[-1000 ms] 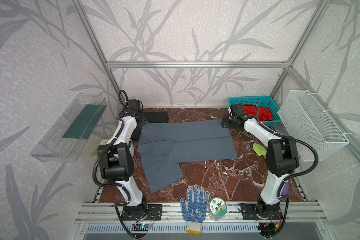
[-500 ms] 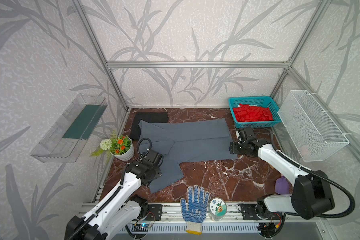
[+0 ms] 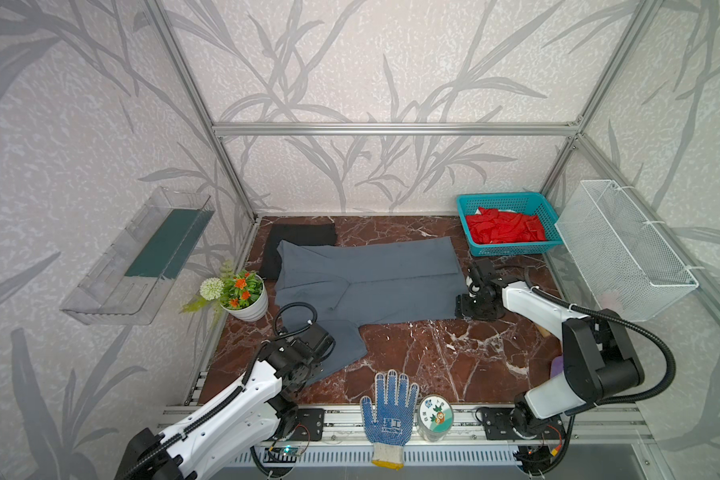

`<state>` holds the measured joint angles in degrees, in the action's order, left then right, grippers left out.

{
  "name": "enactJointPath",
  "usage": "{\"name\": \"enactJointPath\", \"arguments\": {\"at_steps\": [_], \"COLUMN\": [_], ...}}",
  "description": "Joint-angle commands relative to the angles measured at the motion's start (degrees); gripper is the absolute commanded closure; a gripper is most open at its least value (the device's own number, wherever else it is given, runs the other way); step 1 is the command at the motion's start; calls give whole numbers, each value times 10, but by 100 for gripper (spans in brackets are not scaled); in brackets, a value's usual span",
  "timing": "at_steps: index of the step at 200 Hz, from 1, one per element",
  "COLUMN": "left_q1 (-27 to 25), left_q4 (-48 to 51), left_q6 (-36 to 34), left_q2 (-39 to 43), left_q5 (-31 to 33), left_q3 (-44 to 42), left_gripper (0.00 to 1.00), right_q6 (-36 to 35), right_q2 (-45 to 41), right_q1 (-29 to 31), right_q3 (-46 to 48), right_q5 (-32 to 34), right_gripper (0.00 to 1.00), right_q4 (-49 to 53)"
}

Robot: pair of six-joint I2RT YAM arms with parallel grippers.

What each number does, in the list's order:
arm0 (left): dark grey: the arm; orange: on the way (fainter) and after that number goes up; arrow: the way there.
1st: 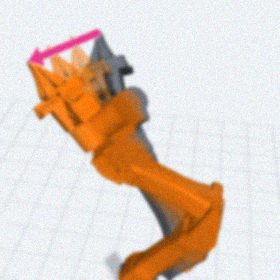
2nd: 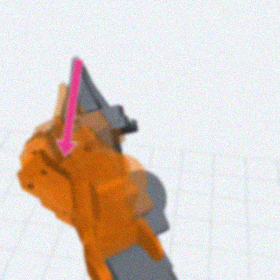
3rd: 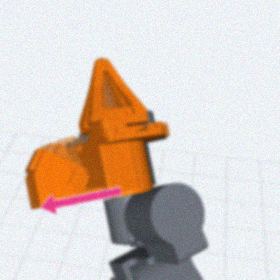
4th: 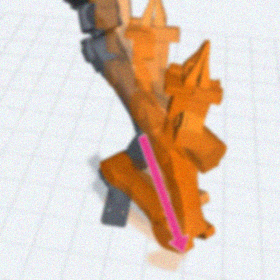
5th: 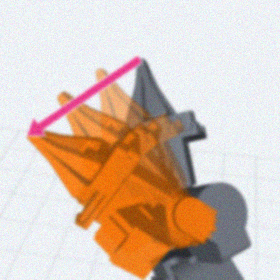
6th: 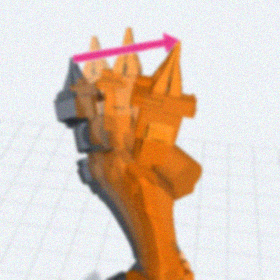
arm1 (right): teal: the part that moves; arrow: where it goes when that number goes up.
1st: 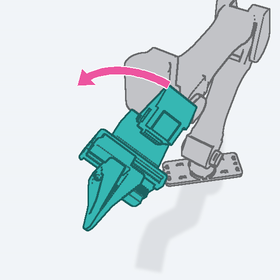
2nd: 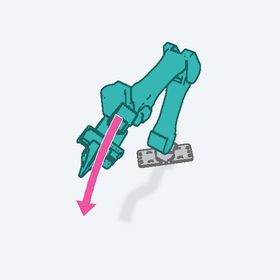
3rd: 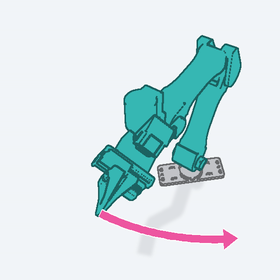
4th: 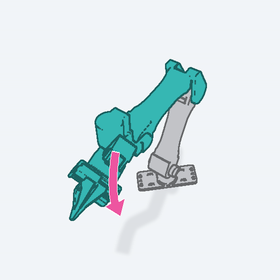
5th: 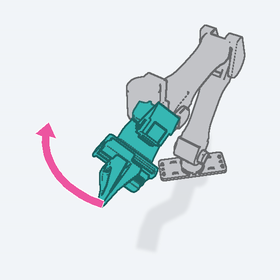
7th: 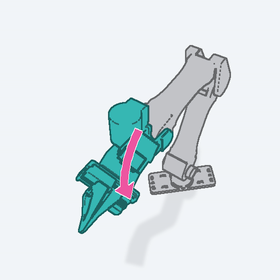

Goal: Fold and stack the t-shirts
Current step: 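Release the far corners and move both grippers to the shirt's near corners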

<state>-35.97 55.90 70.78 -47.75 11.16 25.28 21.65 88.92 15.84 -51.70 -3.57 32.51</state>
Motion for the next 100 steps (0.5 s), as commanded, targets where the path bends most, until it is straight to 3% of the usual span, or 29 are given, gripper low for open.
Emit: {"name": "enactJointPath", "arguments": {"at_steps": [1,56,84,100], "left_q1": [-1,-1,-4,-4], "left_q4": [-17,-80,-100,-94], "left_q6": [27,36,46,53], "left_q2": [-16,-48,-48,-35], "left_q5": [-21,-47,-46,-41], "left_q3": [-17,-61,-79,-79], "left_gripper": [50,52,70,86], "right_q6": [2,-3,-10,-13], "right_q2": [4,18,17,16], "right_q1": [-2,-4,-9,-14], "right_q3": [-23,-34,-42,-45], "right_q5": [-7,-11,-12,-12], "right_gripper": [29,29,29,29], "right_q4": [12,11,17,19]}}
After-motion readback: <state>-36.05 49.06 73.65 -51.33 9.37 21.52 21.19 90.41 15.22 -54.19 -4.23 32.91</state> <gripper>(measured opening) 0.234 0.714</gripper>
